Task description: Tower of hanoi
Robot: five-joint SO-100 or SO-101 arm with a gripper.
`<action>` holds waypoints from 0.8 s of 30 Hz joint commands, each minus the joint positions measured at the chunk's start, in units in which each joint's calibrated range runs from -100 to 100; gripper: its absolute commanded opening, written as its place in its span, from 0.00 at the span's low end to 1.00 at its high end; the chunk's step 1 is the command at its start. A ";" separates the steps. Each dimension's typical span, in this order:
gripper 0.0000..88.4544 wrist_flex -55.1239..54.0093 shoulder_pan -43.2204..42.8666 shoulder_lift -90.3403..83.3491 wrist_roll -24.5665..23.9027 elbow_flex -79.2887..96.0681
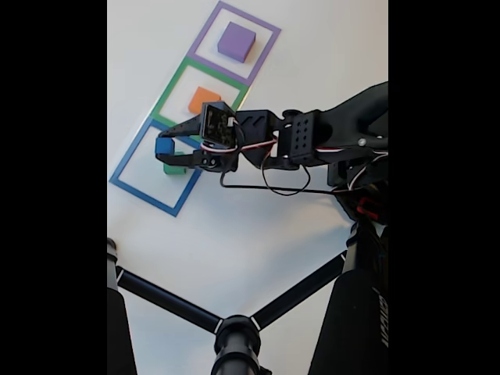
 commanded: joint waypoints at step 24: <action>0.04 112.26 27.59 -23.28 -10.31 -80.92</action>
